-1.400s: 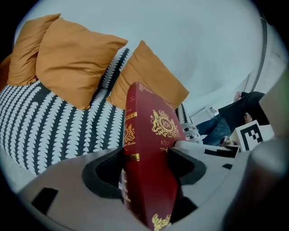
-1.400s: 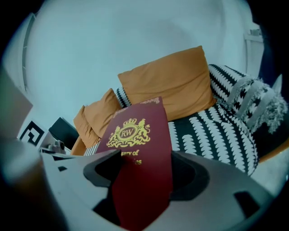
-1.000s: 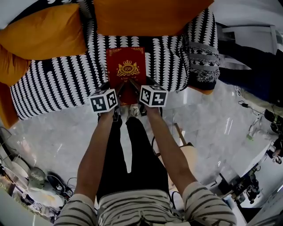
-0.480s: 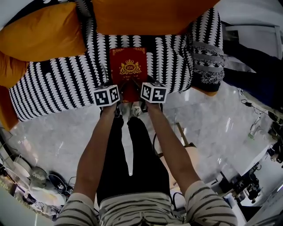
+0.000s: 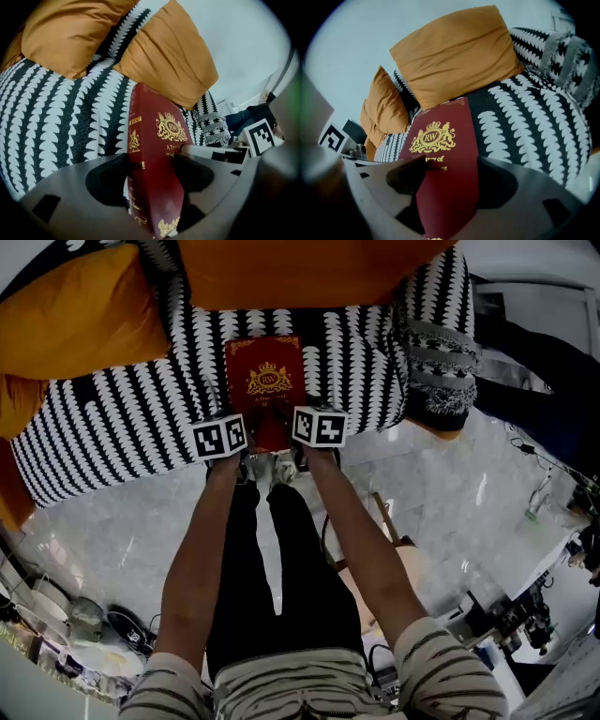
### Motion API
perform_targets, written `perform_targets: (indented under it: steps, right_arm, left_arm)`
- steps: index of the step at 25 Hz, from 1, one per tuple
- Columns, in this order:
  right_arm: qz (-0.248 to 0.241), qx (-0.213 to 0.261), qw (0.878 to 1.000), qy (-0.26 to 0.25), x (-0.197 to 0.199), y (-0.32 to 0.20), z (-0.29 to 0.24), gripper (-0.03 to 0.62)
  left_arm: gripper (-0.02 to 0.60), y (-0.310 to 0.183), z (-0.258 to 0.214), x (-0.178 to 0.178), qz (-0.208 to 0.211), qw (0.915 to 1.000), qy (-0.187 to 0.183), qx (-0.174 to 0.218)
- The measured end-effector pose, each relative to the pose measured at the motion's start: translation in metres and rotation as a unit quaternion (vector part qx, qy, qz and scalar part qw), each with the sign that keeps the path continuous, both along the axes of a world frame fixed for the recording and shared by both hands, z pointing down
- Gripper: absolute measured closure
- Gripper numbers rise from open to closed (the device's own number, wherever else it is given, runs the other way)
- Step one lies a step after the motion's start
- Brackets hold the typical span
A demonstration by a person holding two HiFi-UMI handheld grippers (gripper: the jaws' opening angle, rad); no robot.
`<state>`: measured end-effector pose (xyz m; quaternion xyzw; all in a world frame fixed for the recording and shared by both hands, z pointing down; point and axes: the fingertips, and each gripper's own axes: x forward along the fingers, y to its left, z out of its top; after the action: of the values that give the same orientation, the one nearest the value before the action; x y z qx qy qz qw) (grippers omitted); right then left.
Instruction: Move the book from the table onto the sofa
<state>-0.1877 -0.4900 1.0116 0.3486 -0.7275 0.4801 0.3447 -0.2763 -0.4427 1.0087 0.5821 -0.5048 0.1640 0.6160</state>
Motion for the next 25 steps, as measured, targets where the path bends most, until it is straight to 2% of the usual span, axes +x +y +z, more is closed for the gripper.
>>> perform_targets:
  steps: [9,13,20,25]
  right_arm:
    - [-0.009,-0.004,1.0,0.017,-0.005,0.007,0.006,0.249]
    - [-0.021,-0.003,0.999,0.03,0.002,0.008,0.011,0.249]
    - [-0.014,0.012,0.999,0.027,0.006,0.005,0.005,0.248]
    - [-0.007,0.027,0.999,0.034,0.017,0.01,-0.01,0.249]
  left_arm:
    - [0.265,0.009,0.014,-0.002,-0.002,1.0,0.0,-0.009]
    - [0.264,0.011,0.019,0.004,0.01,0.9999,-0.002,-0.011]
    - [0.264,0.007,0.002,-0.01,0.019,0.9992,-0.029,0.02]
    - [0.264,0.015,-0.018,-0.018,0.009,0.998,-0.051,0.037]
